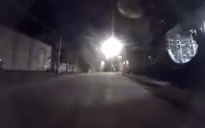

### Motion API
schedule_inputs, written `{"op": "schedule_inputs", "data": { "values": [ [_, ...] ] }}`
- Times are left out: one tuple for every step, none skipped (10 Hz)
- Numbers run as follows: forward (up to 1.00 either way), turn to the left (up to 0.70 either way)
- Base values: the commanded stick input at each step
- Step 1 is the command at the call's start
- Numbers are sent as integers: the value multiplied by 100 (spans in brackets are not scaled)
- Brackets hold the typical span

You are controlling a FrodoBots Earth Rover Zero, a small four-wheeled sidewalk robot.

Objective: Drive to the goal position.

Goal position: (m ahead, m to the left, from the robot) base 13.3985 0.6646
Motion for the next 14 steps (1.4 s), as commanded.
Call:
{"op": "schedule_inputs", "data": {
  "values": [
    [70,0],
    [70,0],
    [70,0],
    [70,0],
    [70,0],
    [70,0],
    [37,0],
    [70,0],
    [70,0],
    [70,0],
    [70,-9],
    [70,-27],
    [70,-35],
    [70,-35]
  ]
}}
